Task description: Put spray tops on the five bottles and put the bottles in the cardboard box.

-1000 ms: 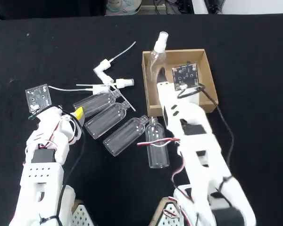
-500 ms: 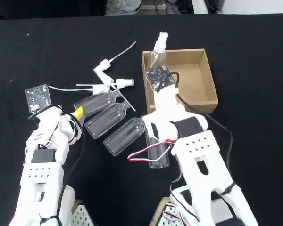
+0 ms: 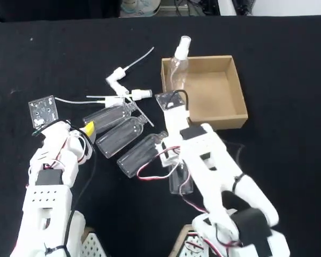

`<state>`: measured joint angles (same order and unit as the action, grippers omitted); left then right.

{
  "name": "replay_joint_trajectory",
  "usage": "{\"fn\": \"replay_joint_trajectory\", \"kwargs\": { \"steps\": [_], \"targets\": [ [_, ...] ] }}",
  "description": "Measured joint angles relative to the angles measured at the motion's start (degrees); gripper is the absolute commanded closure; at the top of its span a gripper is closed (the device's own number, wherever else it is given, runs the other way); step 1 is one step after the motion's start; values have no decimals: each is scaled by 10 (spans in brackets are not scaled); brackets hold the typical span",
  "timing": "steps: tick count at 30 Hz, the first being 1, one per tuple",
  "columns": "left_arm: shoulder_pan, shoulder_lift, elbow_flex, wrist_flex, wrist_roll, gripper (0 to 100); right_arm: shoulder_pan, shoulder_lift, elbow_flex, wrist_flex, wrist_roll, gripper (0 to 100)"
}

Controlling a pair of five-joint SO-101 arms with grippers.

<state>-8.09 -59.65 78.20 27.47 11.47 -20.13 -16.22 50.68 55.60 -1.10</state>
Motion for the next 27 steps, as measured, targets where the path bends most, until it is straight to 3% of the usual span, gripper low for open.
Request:
{"fn": "replay_joint_trajectory", "kwargs": {
  "steps": [2,7,9,16,21,24,27],
  "targets": [
    [0,0,0,0,0,780,0,4,-1,0,0,781],
    [0,0,0,0,0,780,3,5,-16,47,4,968],
    [0,0,0,0,0,780,18,5,-30,68,33,981],
    [-1,0,0,0,0,780,115,5,-82,129,296,980],
    [0,0,0,0,0,780,191,9,-94,157,538,973],
    [-1,0,0,0,0,780,220,9,-89,183,658,881],
    [0,0,0,0,0,780,255,9,-89,195,685,766]
  ]
}}
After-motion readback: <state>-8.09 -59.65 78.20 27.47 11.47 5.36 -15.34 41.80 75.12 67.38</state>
